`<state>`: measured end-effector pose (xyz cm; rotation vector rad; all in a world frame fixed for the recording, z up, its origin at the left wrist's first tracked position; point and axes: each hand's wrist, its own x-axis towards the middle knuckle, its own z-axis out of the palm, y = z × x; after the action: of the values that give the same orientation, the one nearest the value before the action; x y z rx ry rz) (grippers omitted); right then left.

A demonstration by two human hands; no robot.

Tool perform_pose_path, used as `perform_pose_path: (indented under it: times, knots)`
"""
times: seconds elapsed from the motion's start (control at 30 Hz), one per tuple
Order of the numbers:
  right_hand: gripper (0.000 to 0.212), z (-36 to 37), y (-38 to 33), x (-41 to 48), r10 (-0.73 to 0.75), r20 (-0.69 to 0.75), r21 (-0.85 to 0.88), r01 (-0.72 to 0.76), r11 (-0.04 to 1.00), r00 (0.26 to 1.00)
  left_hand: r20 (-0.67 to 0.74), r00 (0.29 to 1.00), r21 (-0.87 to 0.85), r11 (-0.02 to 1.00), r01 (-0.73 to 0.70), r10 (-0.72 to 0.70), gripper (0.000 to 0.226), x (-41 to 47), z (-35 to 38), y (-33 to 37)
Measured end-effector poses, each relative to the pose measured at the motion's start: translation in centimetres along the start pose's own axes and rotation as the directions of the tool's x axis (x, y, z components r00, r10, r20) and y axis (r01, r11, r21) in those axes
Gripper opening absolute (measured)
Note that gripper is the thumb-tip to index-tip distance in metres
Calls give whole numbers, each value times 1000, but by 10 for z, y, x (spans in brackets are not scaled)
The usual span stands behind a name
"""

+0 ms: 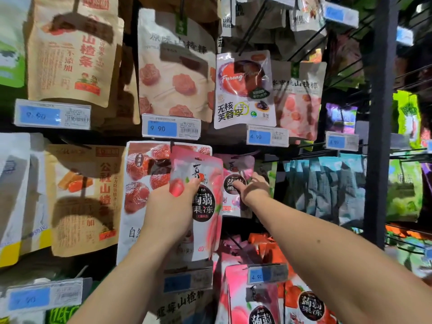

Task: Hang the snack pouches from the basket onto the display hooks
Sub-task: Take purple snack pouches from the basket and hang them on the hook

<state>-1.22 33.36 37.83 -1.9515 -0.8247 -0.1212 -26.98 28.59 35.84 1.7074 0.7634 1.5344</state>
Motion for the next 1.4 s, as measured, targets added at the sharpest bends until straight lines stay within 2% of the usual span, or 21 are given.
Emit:
perform_pose_path:
  times: [0.13, 0.2, 0.23, 0.27, 0.33, 0.4, 0.43, 0.5, 0.6, 0.67, 0.73, 0.8, 0.93, 1.0, 1.1, 1.2, 1.27, 1.37, 1.4]
  knots:
    - [75, 3, 7, 10, 11, 87, 25, -13, 1000, 996, 19, 1000, 6, 1000, 6, -6, 45, 0, 0, -4]
    - [90, -3, 7, 7, 36, -9, -146, -37, 989, 999, 21, 999, 2, 1000, 25, -25, 50, -4, 0, -3]
    - [90, -9, 5, 0, 35, -75, -187, -49, 981, 997, 23, 999, -10, 999, 33, -33, 50, -7, 1, -1]
    - [81, -15, 4, -7, 19, -124, -168, -40, 985, 992, 37, 998, -32, 998, 45, -44, 48, -10, 2, 0]
    - [48, -31, 4, -28, -94, -193, -8, 94, 995, 977, 75, 993, -112, 989, 95, -87, 44, -18, 8, 4]
    - [21, -50, 13, -52, -235, -163, 164, 261, 951, 958, 130, 981, -182, 969, 167, -145, 42, -25, 14, 6]
    - [26, -59, 15, -68, -280, -102, 245, 297, 923, 955, 150, 974, -193, 961, 198, -170, 42, -29, 18, 6]
    - [40, -72, 20, -100, -310, 50, 444, 257, 859, 949, 185, 962, -214, 947, 240, -202, 39, -37, 25, 6]
    - [49, -84, 30, -136, -278, 215, 604, 96, 791, 936, 202, 953, -219, 938, 269, -226, 38, -47, 36, 2]
    - [42, -91, 42, -155, -232, 263, 622, 19, 783, 937, 216, 948, -183, 944, 273, -232, 43, -54, 44, -7]
    - [21, -95, 58, -174, -231, 254, 640, 15, 768, 939, 256, 932, -142, 943, 299, -257, 53, -66, 50, -15]
    - [16, -92, 81, -190, -201, 213, 637, 20, 771, 956, 311, 912, -100, 945, 311, -267, 59, -82, 56, -24]
    - [8, -73, 140, -212, -66, 201, 614, -73, 786, 977, 426, 875, -54, 959, 279, -231, 44, -128, 61, -47]
    - [14, -60, 172, -225, 5, 185, 569, -111, 815, 983, 505, 839, 0, 972, 237, -204, 37, -150, 60, -63]
    - [12, -41, 208, -247, 91, 177, 543, -174, 821, 980, 527, 817, 81, 971, 225, -234, 25, -169, 60, -97]
    - [37, -21, 236, -259, 161, 176, 504, -230, 833, 971, 525, 792, 115, 948, 297, -312, 16, -182, 58, -128]
    - [47, -9, 250, -263, 203, 176, 486, -264, 833, 963, 522, 781, 111, 935, 336, -343, 21, -189, 58, -147]
    - [38, 1, 259, -266, 250, 185, 449, -308, 839, 950, 500, 780, 127, 923, 364, -376, 46, -194, 63, -178]
    - [35, 3, 261, -265, 263, 187, 448, -321, 834, 946, 486, 783, 135, 919, 371, -388, 44, -193, 66, -184]
